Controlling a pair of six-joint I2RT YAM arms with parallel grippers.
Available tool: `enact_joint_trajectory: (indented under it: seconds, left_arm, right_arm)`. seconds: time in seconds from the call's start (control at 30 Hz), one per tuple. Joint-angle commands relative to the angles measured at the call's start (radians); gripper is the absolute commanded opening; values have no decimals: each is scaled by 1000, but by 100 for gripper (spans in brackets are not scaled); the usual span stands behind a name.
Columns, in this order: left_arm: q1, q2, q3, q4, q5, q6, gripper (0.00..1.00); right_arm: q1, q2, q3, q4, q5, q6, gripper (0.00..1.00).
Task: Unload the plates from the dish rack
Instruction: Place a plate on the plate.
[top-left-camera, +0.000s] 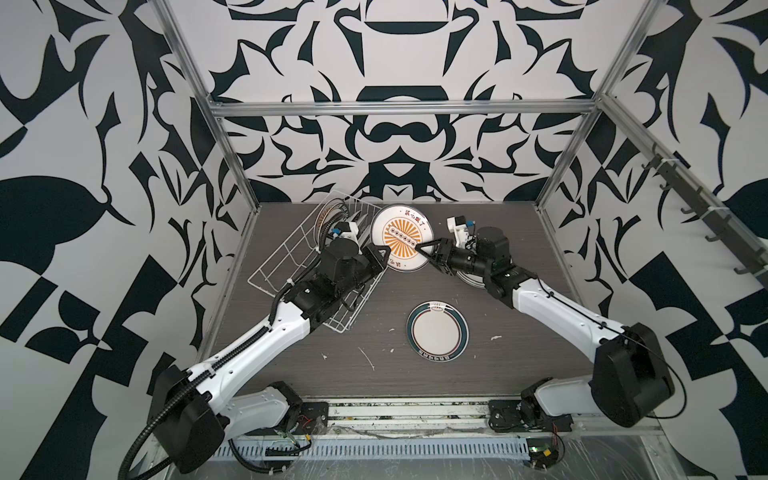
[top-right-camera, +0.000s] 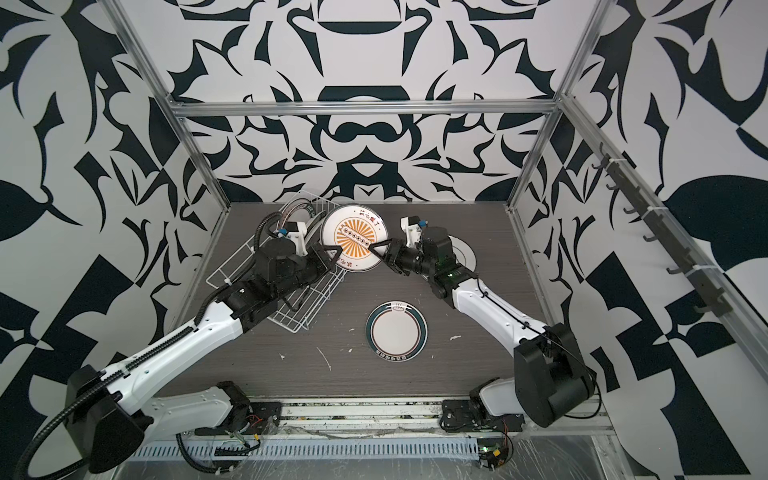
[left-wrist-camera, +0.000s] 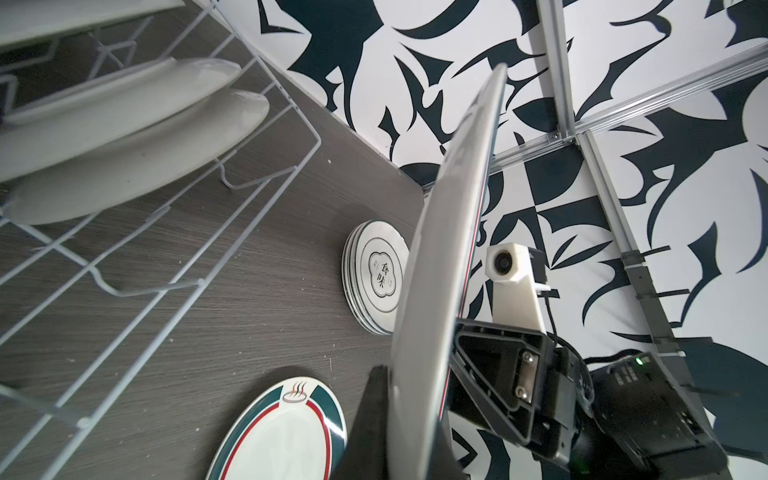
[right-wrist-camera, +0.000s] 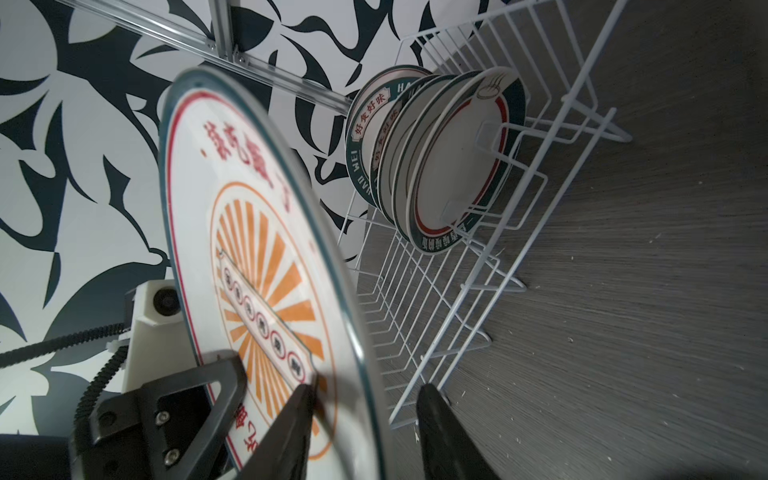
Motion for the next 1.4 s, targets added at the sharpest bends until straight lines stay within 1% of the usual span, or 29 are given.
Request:
enact_joint_trajectory:
  seconds: [0.0,0.17,0.2,0.23,0.37,0.4,0.47,0.5,0.57,0.63,0.7,0.73,0.77,0.8,0.83,0.97,1.1,1.2,1.3,1.37]
  left_arm:
    - [3,14,13,81,50,-32,0]
    - [16,50,16,84,85,-56,0]
    - [18,56,18,84,92,-58,2]
    - [19,64,23,83,100,-59,4]
    - [20,74,34,58,97,-52,17]
    - [20,75,35,50,92,-47,22]
    - [34,75,52,-2,73,-9,40]
    - [43,70,64,-44,56,8,47]
    - [61,52,82,-119,21,51,55]
    - [73,33,95,-175,-24,100,60]
    - [76,15,108,-238,-86,152,65]
    - [78,8,118,-277,-128,174,95]
    - [78,2,131,-333,-188,181,100]
    - [79,-2,140,-380,-245,180,99]
    - [84,-4,142,-409,-277,187,99]
    - [101,-18,135,-454,-357,208,99]
    - [101,-14,162,-566,-493,161,99]
    - [101,-19,161,-568,-496,196,99]
    - [101,-15,154,-572,-509,198,99]
    - [106,2,172,-624,-542,176,99]
  right_arm:
    - [5,-12,32,106,-18,25,28]
    - [5,-15,-1,194,-25,69,6]
    - [5,-17,-3,197,-26,70,2]
    - [5,-23,-4,195,-25,65,0]
    - [2,-48,3,132,-7,27,0]
    - [0,-59,8,99,3,12,0]
    - [-7,-87,25,5,25,-32,0]
    - [-11,-106,34,-56,41,-58,0]
    - [-23,-151,66,-239,90,-134,0]
    - [-36,-191,93,-411,138,-190,0]
    - [-55,-243,84,-525,164,-216,0]
    - [-66,-274,68,-569,170,-217,0]
    - [-79,-304,47,-604,171,-218,0]
    - [-89,-326,32,-641,172,-217,0]
    - [-101,-347,15,-693,173,-214,0]
    - [-127,-409,-27,-862,201,-218,0]
    - [-131,-465,-63,-951,225,-222,0]
    - [-130,-482,-91,-999,229,-225,0]
    - [-130,-494,-128,-1018,225,-223,0]
    - [-130,-498,-165,-1001,223,-206,0]
